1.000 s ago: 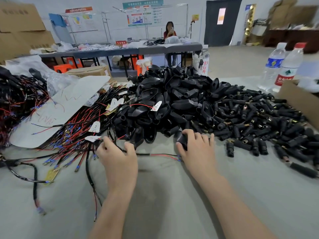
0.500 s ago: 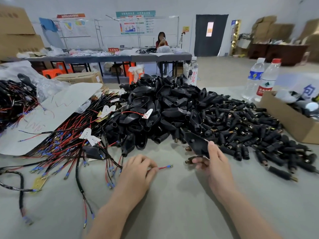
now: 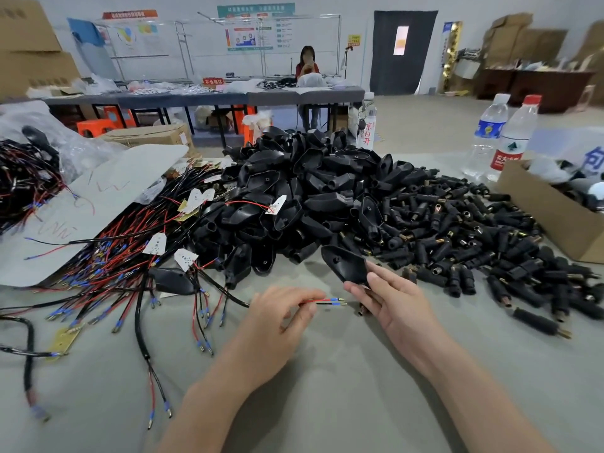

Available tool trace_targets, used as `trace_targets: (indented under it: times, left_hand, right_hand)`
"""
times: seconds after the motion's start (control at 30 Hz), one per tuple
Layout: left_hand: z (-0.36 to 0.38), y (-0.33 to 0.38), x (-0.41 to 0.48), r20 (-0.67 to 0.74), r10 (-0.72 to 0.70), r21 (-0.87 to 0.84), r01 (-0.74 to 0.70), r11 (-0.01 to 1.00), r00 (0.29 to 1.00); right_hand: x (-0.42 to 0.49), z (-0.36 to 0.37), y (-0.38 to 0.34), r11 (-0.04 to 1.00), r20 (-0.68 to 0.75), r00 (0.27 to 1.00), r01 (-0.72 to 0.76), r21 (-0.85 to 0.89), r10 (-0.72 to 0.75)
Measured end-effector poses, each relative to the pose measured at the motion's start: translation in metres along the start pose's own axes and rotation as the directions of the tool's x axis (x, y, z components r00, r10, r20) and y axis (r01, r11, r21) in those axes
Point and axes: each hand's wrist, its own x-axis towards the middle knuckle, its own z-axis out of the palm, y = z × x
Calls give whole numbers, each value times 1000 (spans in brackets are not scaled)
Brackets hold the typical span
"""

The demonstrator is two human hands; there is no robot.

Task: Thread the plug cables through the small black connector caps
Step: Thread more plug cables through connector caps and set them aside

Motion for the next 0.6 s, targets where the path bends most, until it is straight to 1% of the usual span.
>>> trace_targets:
  times: [0.1, 0.17, 0.23, 0.3, 0.37, 0.43, 0.5, 0.6]
  left_hand:
    - [3, -2, 1, -6, 16, 16, -16, 1000, 1000]
    - [4, -1, 3, -60, 5, -19, -6, 1000, 998]
    - [4, 0, 5, -128, -2, -20, -1, 1000, 992]
    - [3, 1, 4, -159, 0, 25, 4, 1000, 987]
    - [2, 2, 3, -159, -17, 46, 25, 999, 987]
    - [2, 5, 2, -160, -48, 29, 54, 998, 986]
    - [2, 9, 2, -191, -61, 9, 64, 998, 980]
    - [2, 14, 1, -279, -3, 54, 19, 998, 960]
  right_hand:
    - [1, 0, 2, 998, 2, 1000, 9, -62, -9]
    - [1, 1, 3, 989, 8, 999, 32, -146, -31]
    - [-1, 4, 5, 979, 28, 998, 54, -198, -49]
    - [-2, 7, 5, 977, 33, 997, 68, -200, -63]
    - [-3, 9, 5, 975, 19, 996, 86, -205, -84]
    - [-4, 9, 5, 970, -14, 994, 102, -219, -108]
    - [-4, 9, 6, 971, -37, 993, 106, -216, -116]
    - [-5, 11, 9, 973, -26, 993, 108, -203, -116]
